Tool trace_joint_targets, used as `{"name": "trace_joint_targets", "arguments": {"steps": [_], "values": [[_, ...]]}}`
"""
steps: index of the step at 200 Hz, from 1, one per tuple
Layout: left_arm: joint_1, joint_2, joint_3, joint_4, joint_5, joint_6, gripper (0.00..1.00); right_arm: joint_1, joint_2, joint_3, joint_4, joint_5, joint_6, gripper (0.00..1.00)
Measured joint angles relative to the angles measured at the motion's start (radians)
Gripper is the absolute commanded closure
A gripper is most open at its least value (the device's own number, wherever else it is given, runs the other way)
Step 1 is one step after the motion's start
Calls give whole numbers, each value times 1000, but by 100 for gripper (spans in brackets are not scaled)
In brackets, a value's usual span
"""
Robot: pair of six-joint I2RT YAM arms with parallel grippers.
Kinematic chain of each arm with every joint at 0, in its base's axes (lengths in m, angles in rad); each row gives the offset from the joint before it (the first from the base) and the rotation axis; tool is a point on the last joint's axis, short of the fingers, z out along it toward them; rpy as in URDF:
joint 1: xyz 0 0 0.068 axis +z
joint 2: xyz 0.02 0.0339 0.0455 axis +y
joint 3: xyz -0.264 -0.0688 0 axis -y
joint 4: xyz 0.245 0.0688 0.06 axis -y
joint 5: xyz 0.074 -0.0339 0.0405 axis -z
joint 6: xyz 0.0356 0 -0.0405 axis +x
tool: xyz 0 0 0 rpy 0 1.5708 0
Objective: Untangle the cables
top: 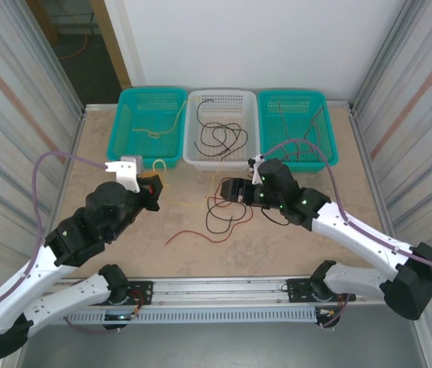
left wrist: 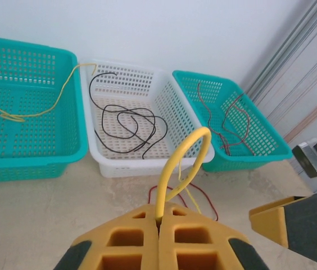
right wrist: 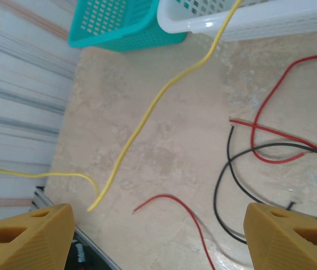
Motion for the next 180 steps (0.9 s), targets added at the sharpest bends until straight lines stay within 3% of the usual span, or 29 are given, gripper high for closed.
{"name": "trace_joint_targets", "arguments": {"steps": [29,64,90,120,152,180], "values": [[0,-8,0,8,0,-3,100,13,35,-3,86,-24,45,22],[2,-18,0,32,0,-3,100,47,74,-3,126,-29,75,39],[2,-18,0,43,0,-3,100,50,91,-3,139,-27,84,39],[2,-21,0,52,0,-3,100,50,135,-2,160,-32,88,62],[2,-32,0,51,0,-3,100,50,188,0,186,-57,103,54],[13,-46,0,51,0,-3,100,50,207,13,205,-80,110,76]]}}
